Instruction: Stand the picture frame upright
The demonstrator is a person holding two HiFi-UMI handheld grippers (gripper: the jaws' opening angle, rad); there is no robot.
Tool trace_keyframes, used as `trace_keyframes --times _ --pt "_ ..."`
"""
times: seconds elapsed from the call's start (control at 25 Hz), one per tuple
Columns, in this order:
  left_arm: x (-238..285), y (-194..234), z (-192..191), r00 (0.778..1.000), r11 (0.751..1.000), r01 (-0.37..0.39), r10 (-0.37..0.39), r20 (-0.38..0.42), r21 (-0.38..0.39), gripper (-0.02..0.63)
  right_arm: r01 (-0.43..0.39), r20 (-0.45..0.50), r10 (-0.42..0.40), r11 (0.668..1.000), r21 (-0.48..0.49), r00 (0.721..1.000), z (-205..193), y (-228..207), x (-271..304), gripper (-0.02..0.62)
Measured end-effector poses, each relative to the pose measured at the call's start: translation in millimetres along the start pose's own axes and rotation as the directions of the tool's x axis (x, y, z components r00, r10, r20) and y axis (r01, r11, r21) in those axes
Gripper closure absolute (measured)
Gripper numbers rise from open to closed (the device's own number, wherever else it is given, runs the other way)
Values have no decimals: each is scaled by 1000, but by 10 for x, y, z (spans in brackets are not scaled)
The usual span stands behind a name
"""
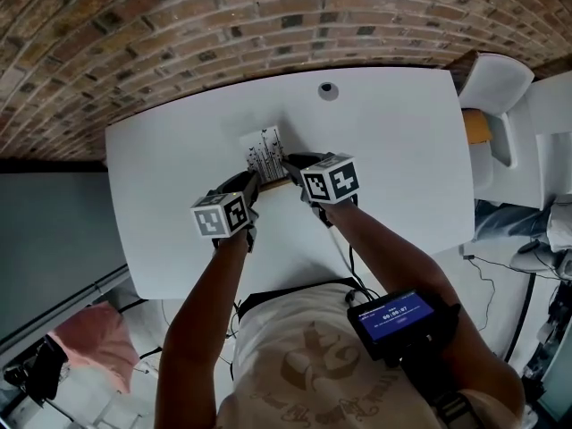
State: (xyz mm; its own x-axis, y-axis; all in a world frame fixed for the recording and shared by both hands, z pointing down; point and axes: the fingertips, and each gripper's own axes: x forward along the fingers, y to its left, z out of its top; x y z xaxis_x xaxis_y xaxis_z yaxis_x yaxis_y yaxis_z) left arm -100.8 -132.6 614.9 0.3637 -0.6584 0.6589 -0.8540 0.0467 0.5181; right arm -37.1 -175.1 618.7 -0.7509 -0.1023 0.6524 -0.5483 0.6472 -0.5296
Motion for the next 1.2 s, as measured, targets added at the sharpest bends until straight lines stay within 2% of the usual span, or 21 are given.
trace_keyframes --times 0.36,0.72,1.2 --pt "129 160 262 1000 998 -14 13 25 54 506 -8 35 9 999 -39 999 289 -84 179 509" --pt "334 403 643 998 985 -48 40 50 163 508 0 107 9 997 -82 994 659 -217 445 511" --pt "663 592 1233 992 938 -57 16 121 341 509 41 215 -6 987 -158 977 1248 -451 684 512"
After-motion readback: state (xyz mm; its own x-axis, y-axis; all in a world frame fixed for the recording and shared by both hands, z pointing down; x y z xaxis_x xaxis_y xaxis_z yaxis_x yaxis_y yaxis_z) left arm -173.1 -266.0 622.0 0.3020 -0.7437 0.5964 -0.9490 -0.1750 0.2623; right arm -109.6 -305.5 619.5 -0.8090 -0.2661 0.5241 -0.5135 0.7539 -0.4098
